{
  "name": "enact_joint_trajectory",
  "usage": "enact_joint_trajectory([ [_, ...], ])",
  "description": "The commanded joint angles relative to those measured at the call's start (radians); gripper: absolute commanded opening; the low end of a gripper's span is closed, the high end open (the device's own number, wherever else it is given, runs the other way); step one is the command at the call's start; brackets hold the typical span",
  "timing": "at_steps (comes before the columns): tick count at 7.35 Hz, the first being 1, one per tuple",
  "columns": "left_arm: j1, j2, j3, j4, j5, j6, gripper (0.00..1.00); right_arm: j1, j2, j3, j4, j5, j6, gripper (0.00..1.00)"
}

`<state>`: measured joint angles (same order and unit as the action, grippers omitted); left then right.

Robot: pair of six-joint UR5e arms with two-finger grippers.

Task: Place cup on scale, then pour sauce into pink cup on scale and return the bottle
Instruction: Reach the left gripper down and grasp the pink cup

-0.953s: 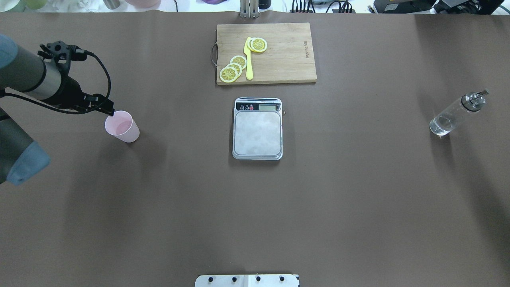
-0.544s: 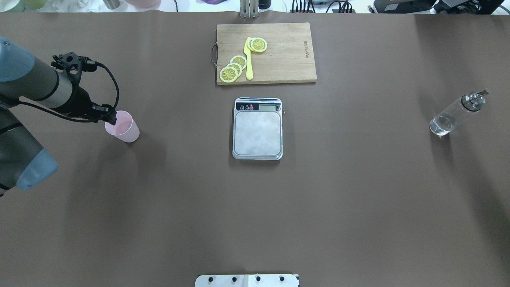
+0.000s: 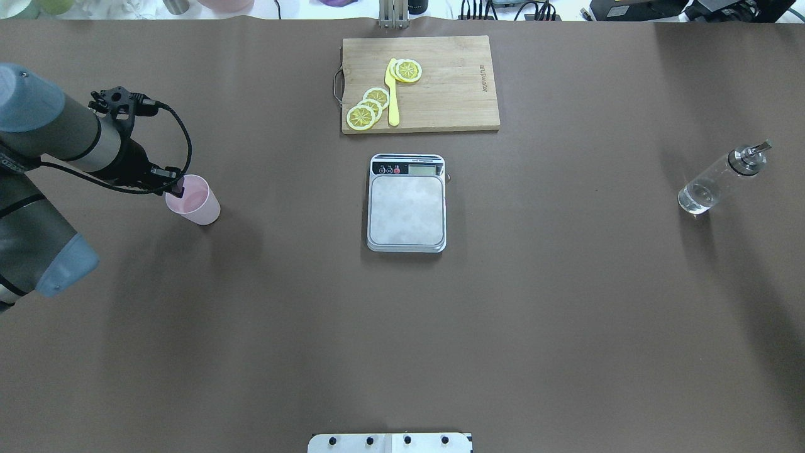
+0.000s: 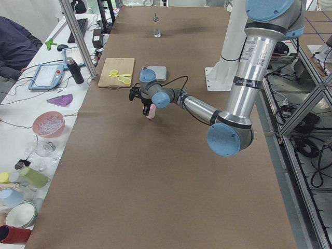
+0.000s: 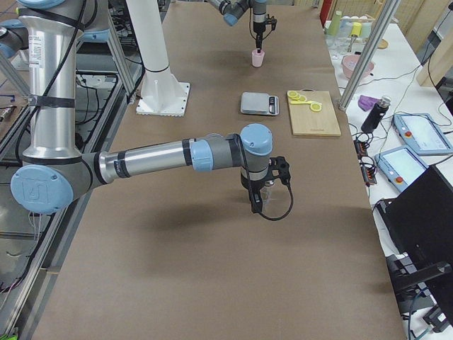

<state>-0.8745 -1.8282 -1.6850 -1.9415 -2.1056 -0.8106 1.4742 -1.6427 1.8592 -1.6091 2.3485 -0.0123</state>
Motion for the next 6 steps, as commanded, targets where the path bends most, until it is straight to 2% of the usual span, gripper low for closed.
enact_joint_trajectory([
  [1, 0.000, -0.006, -0.005, -0.002, -0.001, -0.004, 0.00, 0.000, 0.000, 0.000, 0.000, 0.000, 0.000, 1.00],
  [3, -0.001, -0.031, -0.018, 0.001, 0.003, -0.033, 0.00, 0.000, 0.000, 0.000, 0.000, 0.000, 0.000, 1.00],
  [6, 0.003, -0.176, -0.018, 0.091, 0.027, -0.188, 0.00, 0.000, 0.000, 0.000, 0.000, -0.003, 0.000, 1.00],
])
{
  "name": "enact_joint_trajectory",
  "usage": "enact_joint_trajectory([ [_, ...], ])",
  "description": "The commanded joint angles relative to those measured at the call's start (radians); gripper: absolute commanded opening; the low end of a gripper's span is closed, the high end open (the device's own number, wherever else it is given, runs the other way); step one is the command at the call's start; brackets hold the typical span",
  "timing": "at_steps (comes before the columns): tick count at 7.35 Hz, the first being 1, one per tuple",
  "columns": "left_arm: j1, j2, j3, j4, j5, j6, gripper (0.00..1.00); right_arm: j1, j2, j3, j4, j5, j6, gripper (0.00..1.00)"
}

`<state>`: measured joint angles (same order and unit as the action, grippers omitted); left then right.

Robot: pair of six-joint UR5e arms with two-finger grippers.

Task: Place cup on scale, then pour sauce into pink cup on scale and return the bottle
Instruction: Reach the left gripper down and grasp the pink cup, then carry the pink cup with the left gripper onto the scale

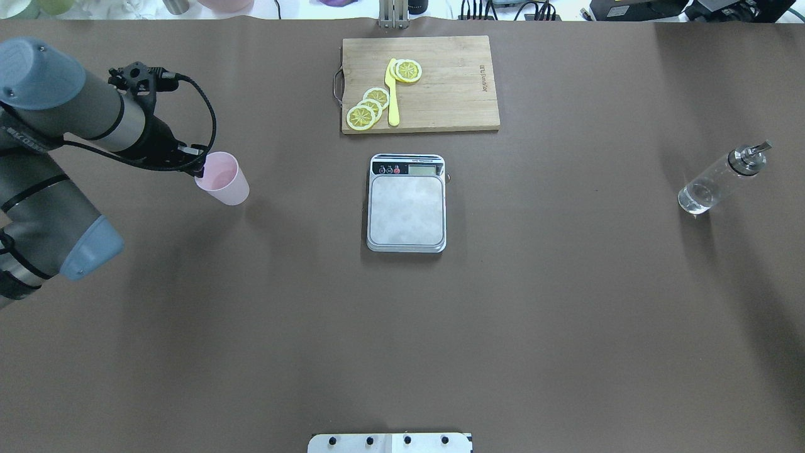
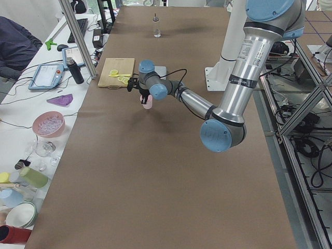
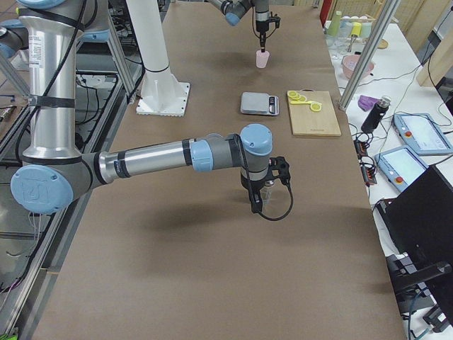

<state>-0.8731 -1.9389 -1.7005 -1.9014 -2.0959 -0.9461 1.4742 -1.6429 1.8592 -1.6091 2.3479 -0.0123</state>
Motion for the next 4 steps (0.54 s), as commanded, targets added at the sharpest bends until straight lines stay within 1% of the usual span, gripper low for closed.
enact_joint_trajectory([
  [1, 0.046, -0.136, -0.002, 0.127, 0.054, -0.104, 0.00, 0.000, 0.000, 0.000, 0.000, -0.002, 0.000, 1.00],
  [2, 0.093, -0.193, 0.004, 0.169, 0.118, -0.152, 0.00, 0.000, 0.000, 0.000, 0.000, -0.002, 0.000, 1.00],
  [3, 0.115, -0.236, 0.008, 0.185, 0.126, -0.201, 0.00, 0.000, 0.000, 0.000, 0.000, -0.002, 0.000, 1.00],
  [4, 0.141, -0.258, 0.009, 0.186, 0.129, -0.235, 0.00, 0.000, 0.000, 0.000, 0.000, -0.001, 0.000, 1.00],
])
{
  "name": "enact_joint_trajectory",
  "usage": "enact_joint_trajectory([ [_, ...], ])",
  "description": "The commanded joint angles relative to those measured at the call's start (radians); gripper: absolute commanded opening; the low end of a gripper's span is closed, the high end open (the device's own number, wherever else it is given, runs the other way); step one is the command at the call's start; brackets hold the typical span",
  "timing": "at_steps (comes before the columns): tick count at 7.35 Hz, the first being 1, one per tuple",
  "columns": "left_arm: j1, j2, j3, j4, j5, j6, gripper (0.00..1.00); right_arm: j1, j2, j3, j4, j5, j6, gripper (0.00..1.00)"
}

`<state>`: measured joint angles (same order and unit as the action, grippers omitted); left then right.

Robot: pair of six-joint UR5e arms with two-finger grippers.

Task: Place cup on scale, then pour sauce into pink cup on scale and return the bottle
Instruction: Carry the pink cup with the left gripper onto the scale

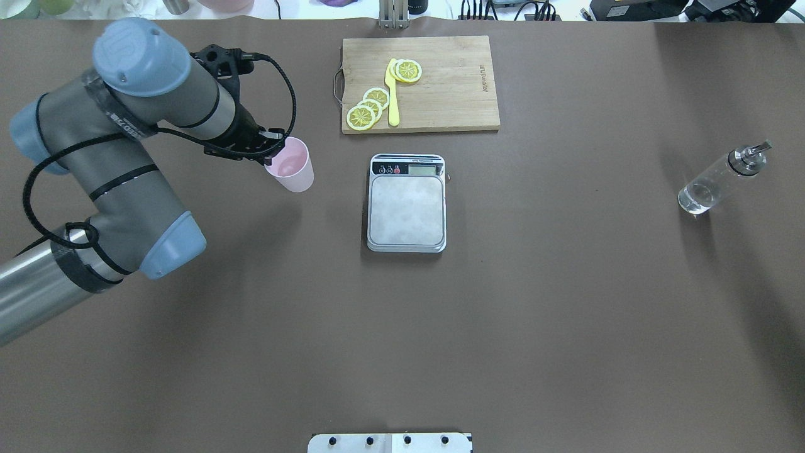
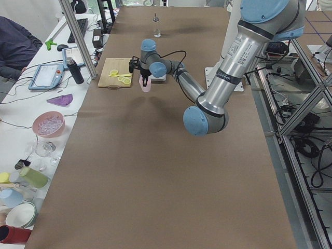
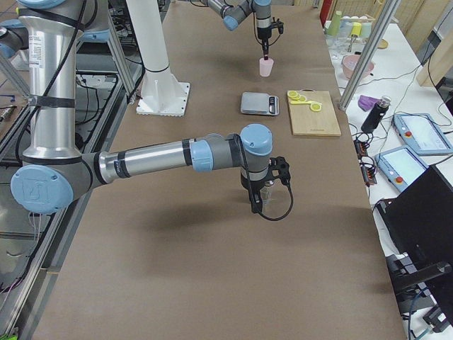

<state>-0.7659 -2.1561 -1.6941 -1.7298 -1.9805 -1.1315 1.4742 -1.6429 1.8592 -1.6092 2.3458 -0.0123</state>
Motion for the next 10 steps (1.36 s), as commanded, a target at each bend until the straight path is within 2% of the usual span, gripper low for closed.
enact_joint_trajectory([
  [1, 0.060, -0.071, 0.002, 0.018, 0.067, -0.097, 0.00, 0.000, 0.000, 0.000, -0.002, 0.001, 0.000, 1.00],
  [4, 0.163, -0.187, 0.005, 0.160, 0.211, -0.198, 0.00, 0.002, -0.003, 0.002, -0.002, 0.001, 0.002, 1.00],
  [6, 0.194, -0.209, 0.017, 0.164, 0.253, -0.205, 0.00, 0.002, -0.005, 0.002, -0.002, 0.001, 0.000, 1.00],
  [8, 0.217, -0.311, 0.162, 0.161, 0.292, -0.255, 0.00, 0.002, -0.006, 0.003, 0.000, 0.001, 0.000, 1.00],
  [10, 0.220, -0.324, 0.185, 0.148, 0.290, -0.252, 0.00, 0.002, -0.006, 0.003, -0.002, 0.001, 0.000, 1.00],
])
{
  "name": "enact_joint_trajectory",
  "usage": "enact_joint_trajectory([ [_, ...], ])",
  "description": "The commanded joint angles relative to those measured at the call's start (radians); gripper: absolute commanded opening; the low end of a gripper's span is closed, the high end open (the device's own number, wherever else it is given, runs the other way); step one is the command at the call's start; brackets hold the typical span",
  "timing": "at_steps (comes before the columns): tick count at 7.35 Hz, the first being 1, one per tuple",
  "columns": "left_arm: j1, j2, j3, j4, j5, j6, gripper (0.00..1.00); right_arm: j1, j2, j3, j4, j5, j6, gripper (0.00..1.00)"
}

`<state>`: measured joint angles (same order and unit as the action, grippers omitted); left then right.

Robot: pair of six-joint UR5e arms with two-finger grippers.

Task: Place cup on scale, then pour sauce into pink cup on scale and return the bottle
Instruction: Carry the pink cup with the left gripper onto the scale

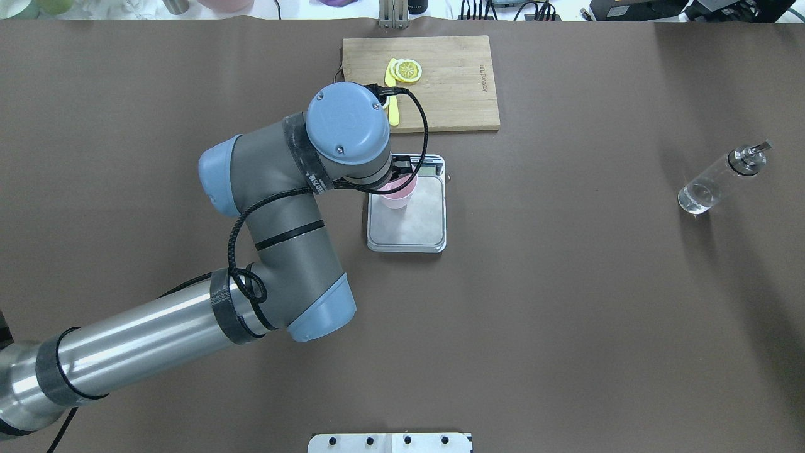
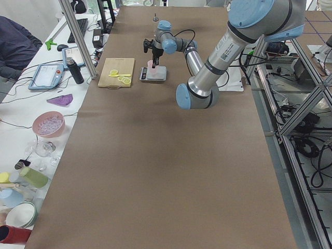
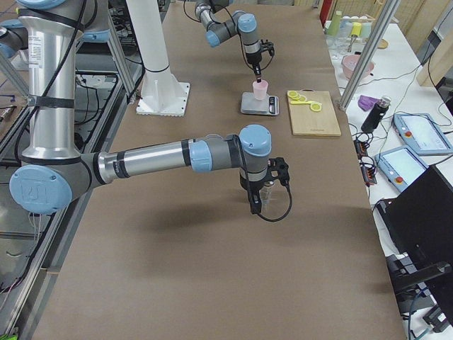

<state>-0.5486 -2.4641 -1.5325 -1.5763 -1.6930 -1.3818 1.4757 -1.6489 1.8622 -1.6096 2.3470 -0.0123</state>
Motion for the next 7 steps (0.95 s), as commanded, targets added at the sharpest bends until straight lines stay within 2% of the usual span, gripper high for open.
enact_joint_trajectory([
  [1, 0.002, -0.019, 0.025, -0.005, 0.003, -0.003, 0.00, 0.000, 0.000, 0.000, -0.001, 0.000, 0.002, 1.00],
  [7, 0.004, -0.018, 0.020, -0.004, -0.008, 0.006, 0.00, 0.000, 0.000, 0.000, -0.001, 0.000, 0.002, 1.00],
])
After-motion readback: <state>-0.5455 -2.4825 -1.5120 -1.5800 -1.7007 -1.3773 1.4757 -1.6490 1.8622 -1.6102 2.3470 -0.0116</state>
